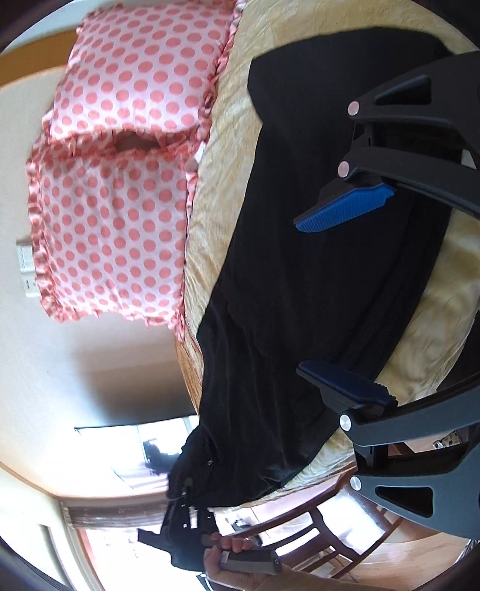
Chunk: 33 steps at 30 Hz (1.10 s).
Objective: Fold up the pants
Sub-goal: 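Grasp the pants end with the left gripper and lift it up, then lay the lifted end over the pants and open the left gripper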
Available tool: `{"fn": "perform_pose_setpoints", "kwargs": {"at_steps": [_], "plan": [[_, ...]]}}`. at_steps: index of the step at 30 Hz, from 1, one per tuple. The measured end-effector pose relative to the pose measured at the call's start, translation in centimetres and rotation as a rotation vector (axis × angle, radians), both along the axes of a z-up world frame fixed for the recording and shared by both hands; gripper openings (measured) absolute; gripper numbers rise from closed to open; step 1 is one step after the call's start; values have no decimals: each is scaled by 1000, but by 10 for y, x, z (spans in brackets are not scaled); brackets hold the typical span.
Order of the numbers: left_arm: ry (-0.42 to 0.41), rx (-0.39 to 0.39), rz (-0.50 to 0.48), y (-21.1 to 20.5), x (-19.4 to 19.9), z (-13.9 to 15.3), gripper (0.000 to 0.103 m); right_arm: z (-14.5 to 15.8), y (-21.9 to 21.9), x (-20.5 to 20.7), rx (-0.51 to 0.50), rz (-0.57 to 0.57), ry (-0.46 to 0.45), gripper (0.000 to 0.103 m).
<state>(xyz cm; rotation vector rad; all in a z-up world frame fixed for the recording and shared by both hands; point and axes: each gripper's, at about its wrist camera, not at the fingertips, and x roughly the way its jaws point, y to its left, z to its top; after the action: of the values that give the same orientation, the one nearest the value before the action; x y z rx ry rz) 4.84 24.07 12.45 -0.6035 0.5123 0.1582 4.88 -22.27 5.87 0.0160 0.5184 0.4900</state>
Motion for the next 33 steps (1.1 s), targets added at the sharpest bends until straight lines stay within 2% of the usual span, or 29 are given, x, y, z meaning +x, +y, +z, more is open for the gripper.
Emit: {"fn": "perform_pose_setpoints", "kwargs": {"at_steps": [5,10,12,15,18,20,21,23,26,29,31,33], "plan": [[-69,108,-255,-99,22,43,10,6,-43,-14,24,-105,-9,74],[-119,211,-543,-221,36,61,10,11,-86,-28,60,-226,-6,75],[-130,214,-637,-260,41,55,10,13,-99,-33,69,-264,-6,75],[-90,202,-759,-320,49,26,10,12,-114,-40,77,-305,0,76],[59,206,-900,-375,55,-30,9,7,-126,-43,69,-335,17,76],[107,200,-940,-388,53,-52,9,5,-134,-45,65,-354,25,76],[97,225,-934,-391,50,-54,9,4,-139,-46,66,-365,28,76],[34,285,-897,-393,40,-41,8,3,-145,-48,68,-380,27,77],[-55,254,-866,-389,35,-16,8,3,-150,-48,74,-399,18,78],[-113,261,-902,-405,22,-9,9,1,-152,-49,74,-415,14,78],[-79,319,-960,-427,15,-28,9,0,-154,-50,72,-429,17,78],[-31,345,-998,-442,14,-49,9,1,-158,-54,53,-451,13,78]]}}
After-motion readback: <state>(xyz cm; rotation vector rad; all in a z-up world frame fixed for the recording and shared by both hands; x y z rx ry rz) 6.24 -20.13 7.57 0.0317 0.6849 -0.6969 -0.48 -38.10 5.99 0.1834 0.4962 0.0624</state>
